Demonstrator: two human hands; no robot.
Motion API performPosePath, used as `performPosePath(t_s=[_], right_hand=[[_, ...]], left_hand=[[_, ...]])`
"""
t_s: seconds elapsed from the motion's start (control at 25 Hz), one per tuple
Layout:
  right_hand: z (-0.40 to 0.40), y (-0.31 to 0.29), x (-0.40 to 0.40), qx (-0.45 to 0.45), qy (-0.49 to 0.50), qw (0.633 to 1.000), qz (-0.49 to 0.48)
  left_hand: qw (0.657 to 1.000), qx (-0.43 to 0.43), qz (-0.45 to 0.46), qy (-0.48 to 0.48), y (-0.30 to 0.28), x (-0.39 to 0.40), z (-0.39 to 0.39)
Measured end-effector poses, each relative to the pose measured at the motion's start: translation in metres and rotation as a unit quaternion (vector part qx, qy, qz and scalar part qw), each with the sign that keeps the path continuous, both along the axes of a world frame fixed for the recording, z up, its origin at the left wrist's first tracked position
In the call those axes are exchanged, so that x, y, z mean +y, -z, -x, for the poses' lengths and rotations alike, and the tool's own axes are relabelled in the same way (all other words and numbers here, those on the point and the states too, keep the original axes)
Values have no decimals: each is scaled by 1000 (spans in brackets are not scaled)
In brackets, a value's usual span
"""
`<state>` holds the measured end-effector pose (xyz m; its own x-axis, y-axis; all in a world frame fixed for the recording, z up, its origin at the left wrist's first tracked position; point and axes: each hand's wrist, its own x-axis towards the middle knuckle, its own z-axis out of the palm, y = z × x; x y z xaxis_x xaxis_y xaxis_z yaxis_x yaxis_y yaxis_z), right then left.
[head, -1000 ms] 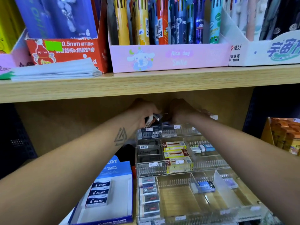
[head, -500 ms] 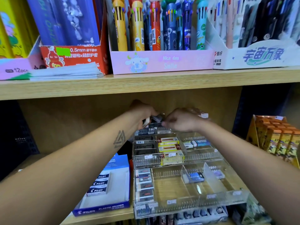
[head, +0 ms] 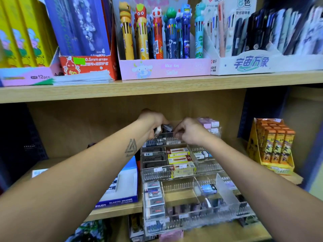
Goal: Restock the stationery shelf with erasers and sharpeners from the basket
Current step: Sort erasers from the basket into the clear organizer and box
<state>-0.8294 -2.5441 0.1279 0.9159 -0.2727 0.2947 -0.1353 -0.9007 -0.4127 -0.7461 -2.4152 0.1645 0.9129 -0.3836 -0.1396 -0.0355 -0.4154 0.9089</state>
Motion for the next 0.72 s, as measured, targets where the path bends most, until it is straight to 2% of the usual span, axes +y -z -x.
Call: performPosePath(t_s=[0.28,0.36,0.48,0.52,0.64,0.72], right_hand=[[23,-4,8,34,6,999,-5],[29,-11,6,10,-36,997,-73],[35,-20,5,-70,-117,956,-261],[35,-21,5,-76,-133,949,-274],[31,-21,8,-99,-124,964,-214],[32,-21,7,-117,-111,964,-213]], left_hand=[[1000,10,26,-12,0,5,22],[999,25,42,-12,-1,5,26],[996,18,88,-19,-4,0,27],[995,9,101,-22,-5,-3,26],[995,-4,100,-16,-8,-8,28],[996,4,88,-15,-7,-8,27]])
